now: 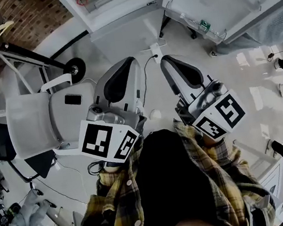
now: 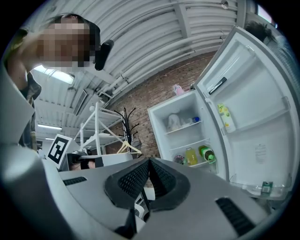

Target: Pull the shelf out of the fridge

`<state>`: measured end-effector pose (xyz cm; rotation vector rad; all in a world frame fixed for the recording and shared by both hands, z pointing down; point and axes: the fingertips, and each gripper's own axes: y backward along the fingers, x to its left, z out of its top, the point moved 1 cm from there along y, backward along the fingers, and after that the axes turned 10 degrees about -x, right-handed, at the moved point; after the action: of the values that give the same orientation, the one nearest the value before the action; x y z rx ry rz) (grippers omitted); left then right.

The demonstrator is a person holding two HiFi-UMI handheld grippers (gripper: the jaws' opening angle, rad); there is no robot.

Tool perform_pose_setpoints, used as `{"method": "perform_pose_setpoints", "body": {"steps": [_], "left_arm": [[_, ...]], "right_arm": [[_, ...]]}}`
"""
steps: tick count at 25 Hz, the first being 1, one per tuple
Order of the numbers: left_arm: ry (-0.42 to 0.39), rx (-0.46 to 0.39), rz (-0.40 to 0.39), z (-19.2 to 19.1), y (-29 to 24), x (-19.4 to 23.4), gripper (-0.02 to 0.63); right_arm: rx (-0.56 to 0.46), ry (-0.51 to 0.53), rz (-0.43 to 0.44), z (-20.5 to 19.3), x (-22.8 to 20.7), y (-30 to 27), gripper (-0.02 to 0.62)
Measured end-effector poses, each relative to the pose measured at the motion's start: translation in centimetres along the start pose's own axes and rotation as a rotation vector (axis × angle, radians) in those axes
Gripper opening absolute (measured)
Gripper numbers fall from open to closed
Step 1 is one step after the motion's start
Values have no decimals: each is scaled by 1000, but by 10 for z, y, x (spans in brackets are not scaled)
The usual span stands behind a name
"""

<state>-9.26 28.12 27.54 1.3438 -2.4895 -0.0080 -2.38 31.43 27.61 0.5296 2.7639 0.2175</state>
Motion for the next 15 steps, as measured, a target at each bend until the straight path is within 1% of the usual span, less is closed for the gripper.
{"method": "perform_pose_setpoints", "body": {"steps": [5,15], "left_arm": [[3,-5,-5,6,-13,27,3],[18,6,-80,20,-69,91,3]], "right_arm": [[7,4,-10,-6,-7,-25,18],[-1,23,-60,-10,-40,-102,18]]}}
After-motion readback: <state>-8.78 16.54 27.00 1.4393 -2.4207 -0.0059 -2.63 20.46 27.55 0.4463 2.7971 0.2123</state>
